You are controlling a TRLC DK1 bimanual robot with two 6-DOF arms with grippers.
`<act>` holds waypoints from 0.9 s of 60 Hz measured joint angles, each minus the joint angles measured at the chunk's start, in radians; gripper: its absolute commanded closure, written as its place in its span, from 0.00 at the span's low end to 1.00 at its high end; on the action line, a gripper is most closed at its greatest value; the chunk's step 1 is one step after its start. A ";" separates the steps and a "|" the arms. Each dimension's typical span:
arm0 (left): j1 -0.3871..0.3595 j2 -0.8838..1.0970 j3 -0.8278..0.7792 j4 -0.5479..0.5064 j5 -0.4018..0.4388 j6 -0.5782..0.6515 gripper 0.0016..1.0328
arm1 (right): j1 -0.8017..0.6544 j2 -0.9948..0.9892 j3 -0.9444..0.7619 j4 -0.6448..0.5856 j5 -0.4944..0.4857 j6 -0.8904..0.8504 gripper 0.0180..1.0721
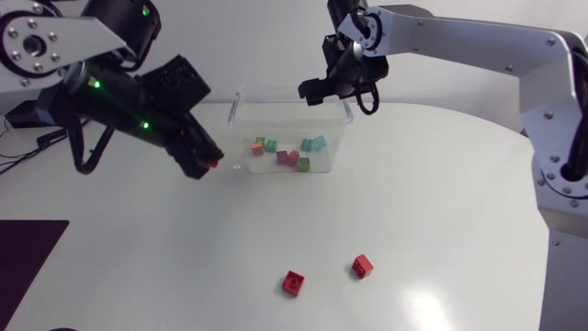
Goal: Place the duplo bricks in the container
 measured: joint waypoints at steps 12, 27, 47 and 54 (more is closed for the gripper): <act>-0.003 0.145 0.192 0.171 0.025 -0.074 0.76 | 0.016 -0.235 -0.217 -0.002 0.006 -0.013 0.07; 0.017 0.347 0.336 0.348 0.080 -0.154 0.76 | 0.066 -0.509 -0.507 -0.011 0.007 -0.013 0.07; 0.080 0.623 0.528 0.468 0.090 -0.238 0.74 | 0.138 -0.637 -0.893 0.007 0.005 -0.013 0.07; 0.085 0.692 0.612 0.452 0.090 -0.248 0.48 | 0.138 -0.637 -0.958 0.024 -0.008 -0.013 0.07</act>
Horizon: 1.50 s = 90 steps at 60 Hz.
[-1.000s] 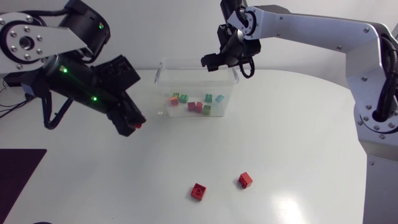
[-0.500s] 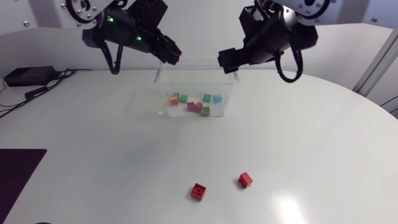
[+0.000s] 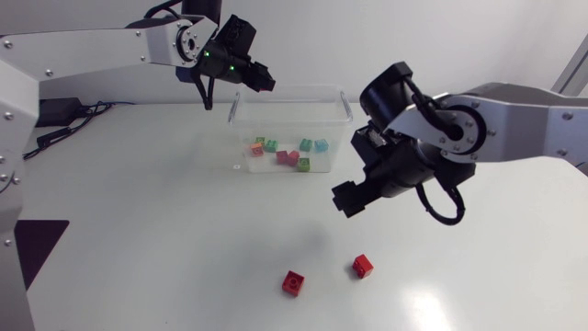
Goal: Place the duplo bricks in the container
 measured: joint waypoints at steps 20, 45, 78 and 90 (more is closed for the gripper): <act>-0.002 0.057 0.070 -0.112 0.000 -0.011 0.08 | 0.021 0.028 -0.094 0.013 -0.005 0.000 0.11; -0.066 -0.330 -0.220 -0.247 0.000 0.089 0.08 | 0.017 0.141 -0.166 0.028 -0.006 0.000 0.25; -0.178 -0.731 -0.748 -0.410 0.034 0.338 0.08 | 0.011 0.136 -0.229 0.035 -0.055 -0.001 0.33; -0.195 -0.747 -0.847 -0.412 0.067 0.396 0.08 | 0.012 0.075 -0.262 0.024 -0.080 -0.015 0.17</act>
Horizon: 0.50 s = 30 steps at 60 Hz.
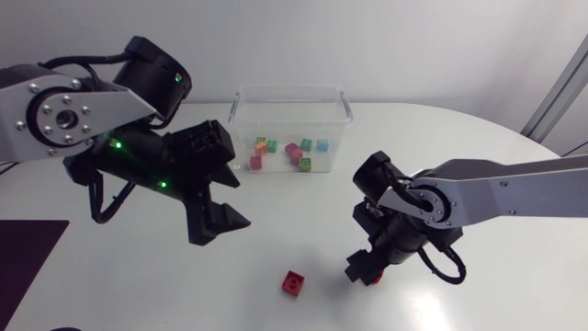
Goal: Place the duplo bricks in the container
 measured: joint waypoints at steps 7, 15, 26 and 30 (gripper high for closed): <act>-0.010 0.009 -0.056 0.023 0.008 0.029 0.08 | 0.003 -0.027 -0.021 -0.003 -0.008 -0.014 0.17; -0.014 0.041 -0.085 0.054 0.011 0.045 0.08 | 0.006 -0.026 -0.045 0.012 -0.015 -0.035 0.17; -0.029 0.060 -0.098 0.065 0.012 0.060 0.10 | -0.003 0.000 -0.056 0.065 -0.023 -0.084 0.39; -0.038 0.062 -0.105 0.084 0.013 0.063 0.10 | -0.008 0.002 -0.057 0.078 -0.026 -0.096 0.53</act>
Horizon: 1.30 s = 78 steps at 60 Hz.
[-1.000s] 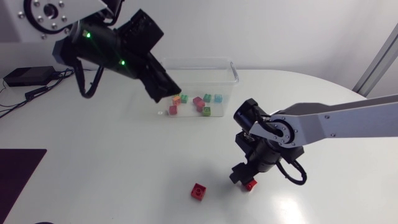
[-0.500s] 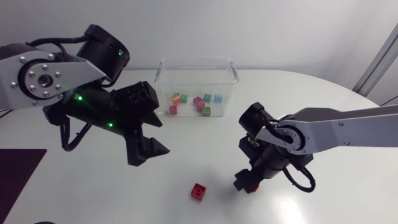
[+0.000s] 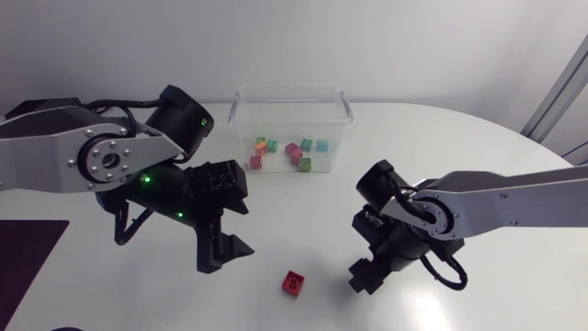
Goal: Place the duplo bricks in the container
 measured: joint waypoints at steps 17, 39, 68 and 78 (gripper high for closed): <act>-0.055 0.056 -0.041 0.043 0.002 0.058 0.10 | -0.018 -0.002 -0.018 0.009 0.000 -0.035 0.73; -0.161 0.157 -0.062 0.090 0.002 0.181 0.10 | -0.086 -0.222 0.009 -0.143 -0.027 -0.055 0.73; -0.231 0.344 0.069 0.028 -0.036 0.244 0.17 | -0.172 -0.282 0.031 -0.164 -0.102 -0.109 0.73; -0.244 0.384 0.121 -0.013 -0.062 0.246 0.19 | -0.202 -0.312 0.017 -0.165 -0.114 -0.138 0.73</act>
